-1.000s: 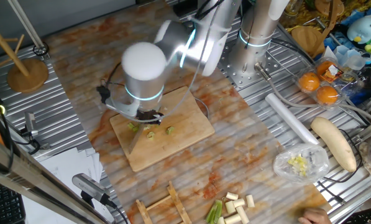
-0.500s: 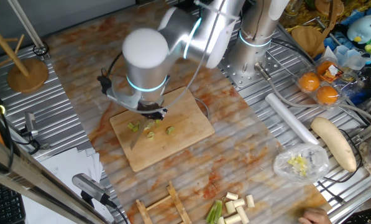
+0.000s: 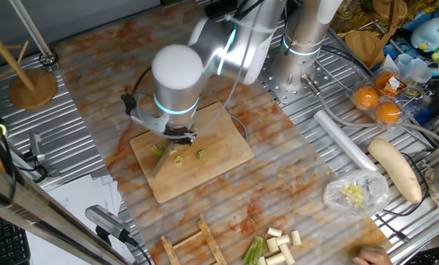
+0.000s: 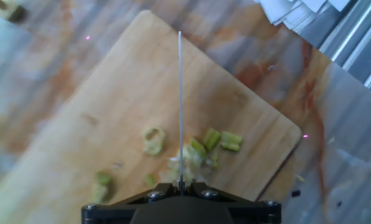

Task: Chop the scallions

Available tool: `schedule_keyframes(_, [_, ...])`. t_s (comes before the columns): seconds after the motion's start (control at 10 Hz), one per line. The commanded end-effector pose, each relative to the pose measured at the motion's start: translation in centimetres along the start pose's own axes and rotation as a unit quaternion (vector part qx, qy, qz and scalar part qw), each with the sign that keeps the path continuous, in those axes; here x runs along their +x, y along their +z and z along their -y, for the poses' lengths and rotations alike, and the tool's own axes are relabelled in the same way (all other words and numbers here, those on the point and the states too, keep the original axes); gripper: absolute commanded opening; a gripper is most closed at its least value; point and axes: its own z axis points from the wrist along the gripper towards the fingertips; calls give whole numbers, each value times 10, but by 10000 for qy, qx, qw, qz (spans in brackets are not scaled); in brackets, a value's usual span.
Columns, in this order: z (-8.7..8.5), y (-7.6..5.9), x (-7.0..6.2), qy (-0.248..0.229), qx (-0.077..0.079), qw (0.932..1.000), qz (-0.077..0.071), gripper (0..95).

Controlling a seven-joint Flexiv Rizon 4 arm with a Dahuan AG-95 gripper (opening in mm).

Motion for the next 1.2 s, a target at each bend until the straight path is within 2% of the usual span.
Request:
schedule_keyframes(0.1, [-2, 21, 4, 16, 115, 9999, 110, 0])
schedule_keyframes(0.2, [0, 8, 5, -112, 210, 9997, 69, 0])
schedule_keyframes(0.3, [0, -7, 5, -91, 99, 9999, 106, 0])
schedule_keyframes(0.4, [-1, -33, 7, -81, -56, 9999, 58, 0])
schedule_keyframes(0.6, [-6, -52, 11, -37, -181, 9998, 120, 0])
schedule_keyframes(0.8, [-7, -53, 13, 9, -291, 9994, 189, 0])
schedule_keyframes(1.0, [-7, -52, 14, 55, -335, 9993, 173, 0])
schedule_keyframes(1.2, [-5, -42, 13, 179, -344, 9992, 139, 0])
